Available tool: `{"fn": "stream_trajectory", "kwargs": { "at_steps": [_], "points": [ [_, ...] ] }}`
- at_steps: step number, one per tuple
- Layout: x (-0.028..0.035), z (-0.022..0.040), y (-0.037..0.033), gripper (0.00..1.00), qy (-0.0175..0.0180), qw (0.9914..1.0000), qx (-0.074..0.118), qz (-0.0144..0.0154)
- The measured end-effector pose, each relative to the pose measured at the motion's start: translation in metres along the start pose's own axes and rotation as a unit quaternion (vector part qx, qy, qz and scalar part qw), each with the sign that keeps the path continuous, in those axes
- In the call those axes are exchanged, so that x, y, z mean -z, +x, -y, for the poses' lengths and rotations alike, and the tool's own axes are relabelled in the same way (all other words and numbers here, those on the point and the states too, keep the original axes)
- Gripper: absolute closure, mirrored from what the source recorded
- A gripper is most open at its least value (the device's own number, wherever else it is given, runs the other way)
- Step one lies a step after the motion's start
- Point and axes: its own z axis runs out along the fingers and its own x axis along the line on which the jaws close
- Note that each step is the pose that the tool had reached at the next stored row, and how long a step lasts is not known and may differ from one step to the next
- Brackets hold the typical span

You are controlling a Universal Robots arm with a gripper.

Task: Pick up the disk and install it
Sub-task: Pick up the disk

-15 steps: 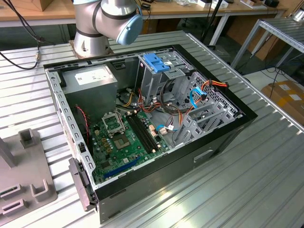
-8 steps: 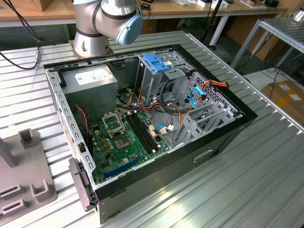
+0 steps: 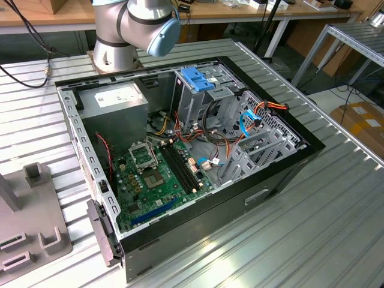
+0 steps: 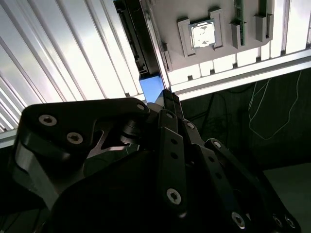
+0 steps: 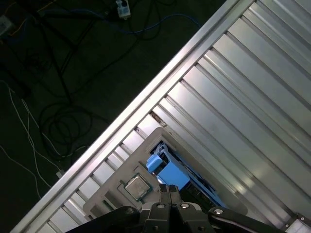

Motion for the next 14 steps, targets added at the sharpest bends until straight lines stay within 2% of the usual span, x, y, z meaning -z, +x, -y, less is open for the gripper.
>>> {"fn": "stream_trajectory", "kwargs": {
  "at_steps": [5,8,11,14],
  "points": [
    [-0.0001,0.0001,-0.0001,0.89,0.0003,0.99999,0.004,0.0000],
    [-0.0002,0.0001,-0.0001,0.89,0.0015,0.99975,0.022,-0.0004],
    [-0.0004,0.0001,-0.0001,0.89,0.0030,0.99898,0.045,-0.0009],
    [-0.0004,0.0001,-0.0001,0.89,0.0031,0.99889,0.047,-0.0009]
  ]
}}
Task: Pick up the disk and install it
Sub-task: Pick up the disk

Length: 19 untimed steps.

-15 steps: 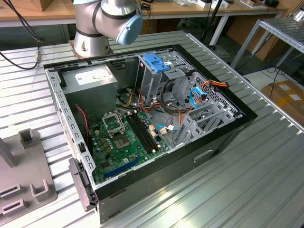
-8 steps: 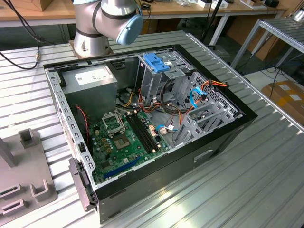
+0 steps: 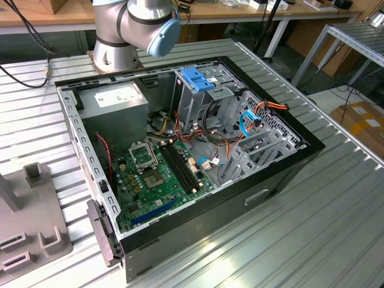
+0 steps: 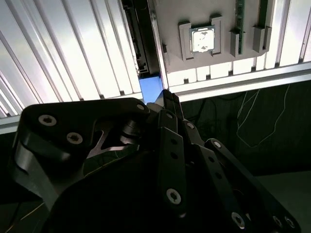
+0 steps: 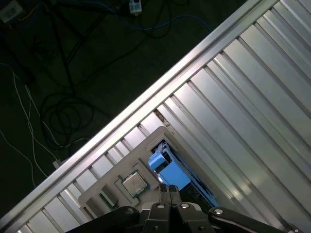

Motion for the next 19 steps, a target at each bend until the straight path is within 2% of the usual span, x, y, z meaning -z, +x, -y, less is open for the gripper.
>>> {"fn": "stream_trajectory", "kwargs": {
  "at_steps": [6,11,19],
  "points": [
    [0.0000,0.0000,0.0000,0.89,0.0000,1.00000,0.000,0.0000],
    [0.0000,0.0000,0.0000,0.89,0.0007,0.99994,0.011,-0.0002],
    [0.0000,0.0000,0.0000,0.89,0.0008,0.99993,0.012,-0.0002]
  ]
}}
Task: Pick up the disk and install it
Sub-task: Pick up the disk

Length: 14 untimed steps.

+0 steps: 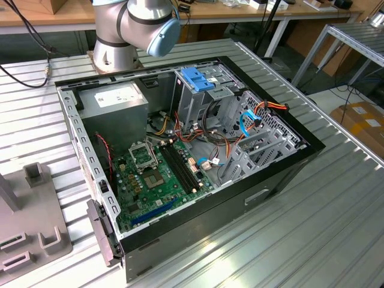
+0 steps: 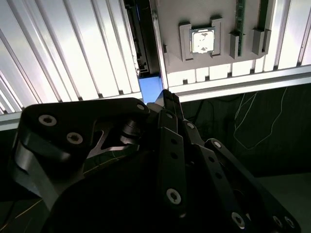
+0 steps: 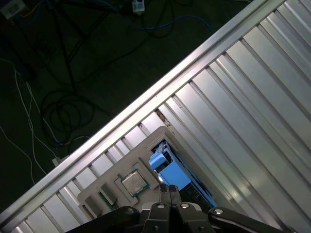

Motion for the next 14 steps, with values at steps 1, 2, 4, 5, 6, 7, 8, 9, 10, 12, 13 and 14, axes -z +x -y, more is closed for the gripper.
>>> {"fn": "stream_trajectory", "kwargs": {
  "at_steps": [1,2,4,5,6,7,8,9,10,12,13,14],
  "points": [
    [0.0000,0.0000,0.0000,0.89,0.0000,1.00000,0.000,0.0000],
    [0.0000,0.0000,0.0000,0.89,0.0000,1.00000,0.001,0.0000],
    [0.0000,0.0000,0.0000,0.89,0.0003,0.99999,0.004,-0.0001],
    [0.0000,0.0000,0.0000,0.89,0.0004,0.99998,0.006,-0.0001],
    [0.0000,0.0000,0.0000,0.89,0.0005,0.99997,0.008,-0.0002],
    [0.0000,0.0000,0.0000,0.89,0.0006,0.99996,0.009,-0.0002],
    [0.0000,0.0000,0.0000,0.89,0.0007,0.99994,0.010,-0.0002],
    [0.0000,0.0000,0.0000,0.89,0.0008,0.99992,0.012,-0.0003],
    [0.0000,0.0000,0.0000,0.89,0.0010,0.99989,0.014,-0.0003],
    [0.0000,0.0000,0.0000,0.89,0.0012,0.99983,0.018,-0.0003],
    [0.0000,0.0000,0.0000,0.89,0.0012,0.99983,0.018,-0.0004],
    [0.0000,0.0000,0.0000,0.89,0.0012,0.99983,0.019,-0.0004]
  ]
}}
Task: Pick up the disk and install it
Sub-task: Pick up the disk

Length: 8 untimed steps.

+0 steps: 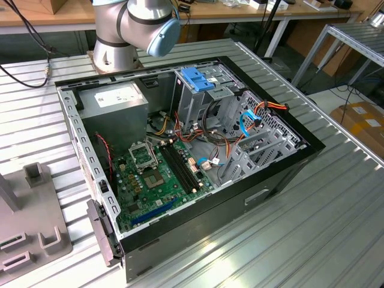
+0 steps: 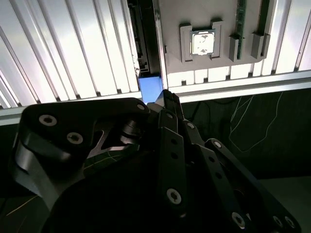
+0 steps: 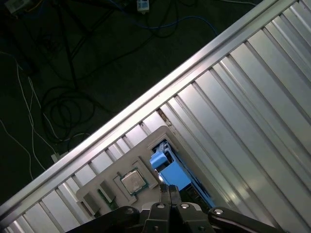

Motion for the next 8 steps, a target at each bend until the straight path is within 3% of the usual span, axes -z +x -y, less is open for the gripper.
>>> {"fn": "stream_trajectory", "kwargs": {
  "at_steps": [8],
  "points": [
    [0.0000,0.0000,0.0000,0.89,0.0001,1.00000,0.001,0.0000]
  ]
}}
